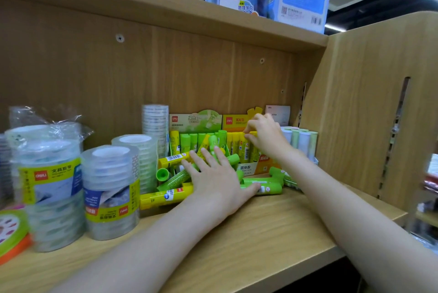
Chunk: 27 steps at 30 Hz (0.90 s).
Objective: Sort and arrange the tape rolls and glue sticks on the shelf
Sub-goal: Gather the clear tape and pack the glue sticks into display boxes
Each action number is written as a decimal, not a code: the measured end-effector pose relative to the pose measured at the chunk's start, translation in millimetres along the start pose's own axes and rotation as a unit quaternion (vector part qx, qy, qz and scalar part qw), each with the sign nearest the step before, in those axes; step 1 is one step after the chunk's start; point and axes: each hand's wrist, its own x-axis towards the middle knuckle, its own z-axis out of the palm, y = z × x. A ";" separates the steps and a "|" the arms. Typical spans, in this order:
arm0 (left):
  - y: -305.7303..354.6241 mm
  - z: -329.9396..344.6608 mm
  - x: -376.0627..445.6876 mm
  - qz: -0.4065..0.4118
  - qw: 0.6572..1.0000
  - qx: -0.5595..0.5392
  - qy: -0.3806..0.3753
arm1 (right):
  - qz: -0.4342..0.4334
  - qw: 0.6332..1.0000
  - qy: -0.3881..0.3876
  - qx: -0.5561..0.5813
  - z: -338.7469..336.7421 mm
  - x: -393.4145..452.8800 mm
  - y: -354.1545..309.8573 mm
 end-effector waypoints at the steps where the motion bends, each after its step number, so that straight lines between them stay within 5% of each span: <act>1: 0.3 -0.5 -0.8 -0.002 1.000 0.000 0.000 | -0.005 0.999 -0.010 -0.033 -0.7 2.0 -1.0; 6: 1.8 -1.6 -4.3 -0.010 1.000 -0.005 -0.008 | 0.007 0.998 -0.034 -0.047 -8.9 6.3 -3.8; 9: 2.1 -0.4 -2.4 -0.013 1.000 -0.010 -0.006 | -0.047 0.996 0.005 0.082 -10.2 0.2 -9.7; 14: 1.5 0.7 -0.4 -0.015 1.000 -0.013 -0.004 | -0.115 0.975 -0.163 0.098 -5.9 -6.0 -25.7; 17: 0.5 1.4 1.4 -0.017 1.000 -0.011 -0.003 | -0.112 0.971 -0.196 0.078 -6.1 -1.1 -28.0; 22: -0.7 3.4 2.2 0.012 1.000 0.002 -0.003 | -0.122 0.976 -0.165 0.067 1.0 2.1 -29.4; 27: -0.8 3.5 2.9 0.011 1.000 0.018 -0.006 | -0.054 0.947 -0.110 0.299 -16.8 -4.6 -5.2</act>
